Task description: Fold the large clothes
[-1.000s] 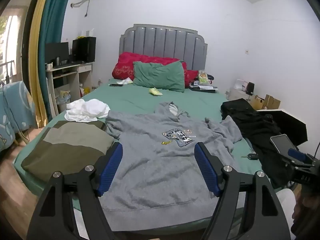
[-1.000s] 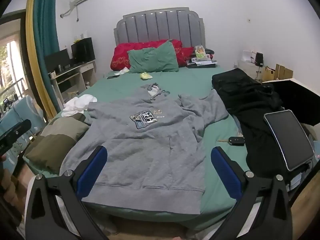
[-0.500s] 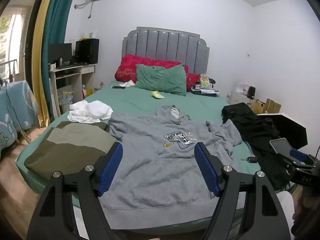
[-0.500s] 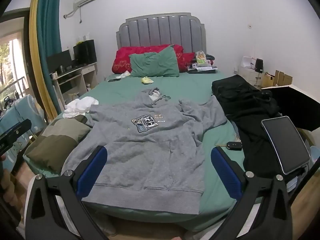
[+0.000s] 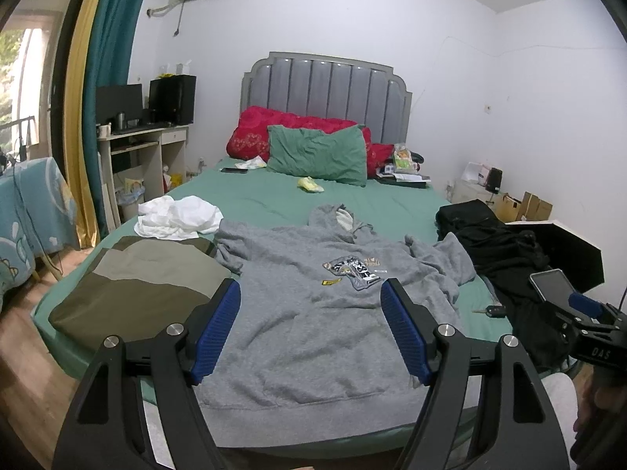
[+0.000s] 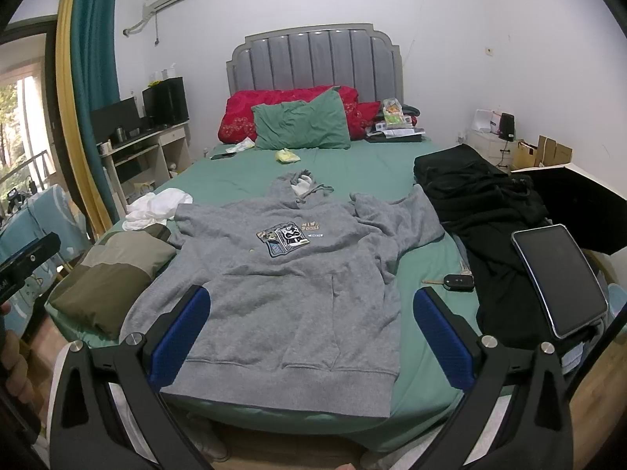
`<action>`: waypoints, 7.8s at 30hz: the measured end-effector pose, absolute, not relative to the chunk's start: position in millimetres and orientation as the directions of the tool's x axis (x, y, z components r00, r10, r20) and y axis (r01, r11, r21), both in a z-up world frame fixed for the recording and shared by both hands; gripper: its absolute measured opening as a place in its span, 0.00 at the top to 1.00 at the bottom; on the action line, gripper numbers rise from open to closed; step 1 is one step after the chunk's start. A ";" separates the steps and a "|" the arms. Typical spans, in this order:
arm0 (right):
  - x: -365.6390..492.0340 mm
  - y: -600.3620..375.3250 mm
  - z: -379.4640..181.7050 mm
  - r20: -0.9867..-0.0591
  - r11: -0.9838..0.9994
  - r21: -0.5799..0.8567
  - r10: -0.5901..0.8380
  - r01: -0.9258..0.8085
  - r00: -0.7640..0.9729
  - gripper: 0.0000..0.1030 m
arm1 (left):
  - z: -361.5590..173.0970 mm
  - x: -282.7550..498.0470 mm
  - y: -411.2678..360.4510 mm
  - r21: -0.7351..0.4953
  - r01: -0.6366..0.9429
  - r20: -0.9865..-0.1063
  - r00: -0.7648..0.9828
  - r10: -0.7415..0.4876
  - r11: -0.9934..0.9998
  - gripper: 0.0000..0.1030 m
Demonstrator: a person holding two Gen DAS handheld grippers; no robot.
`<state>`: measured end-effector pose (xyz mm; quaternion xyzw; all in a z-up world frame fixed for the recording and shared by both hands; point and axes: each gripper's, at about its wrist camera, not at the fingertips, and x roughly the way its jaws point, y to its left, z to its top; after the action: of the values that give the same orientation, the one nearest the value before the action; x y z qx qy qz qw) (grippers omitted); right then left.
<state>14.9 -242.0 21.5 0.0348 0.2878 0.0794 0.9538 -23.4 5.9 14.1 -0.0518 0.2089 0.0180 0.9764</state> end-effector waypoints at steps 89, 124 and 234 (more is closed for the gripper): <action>304.3 -401.4 -120.9 -0.736 0.993 0.121 0.093 -0.004 0.671 0.02 | -95.2 263.4 3.3 -0.066 0.053 -0.597 0.798 -0.082 0.996 0.25; 403.6 -122.0 -47.0 -0.710 0.898 0.070 0.351 -0.435 0.611 0.91 | -111.8 317.7 153.6 -0.203 -0.131 -0.635 0.772 -0.029 0.970 0.25; 536.3 255.3 -49.8 -0.753 0.666 -0.024 0.478 -0.745 0.452 0.21 | -100.2 277.6 370.2 -0.306 -0.557 -0.656 0.711 0.253 0.772 0.25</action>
<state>536.3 255.3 -49.8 -0.1790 0.3733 0.3671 0.8330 277.6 370.2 -100.2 -0.2493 0.3046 0.2275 0.8907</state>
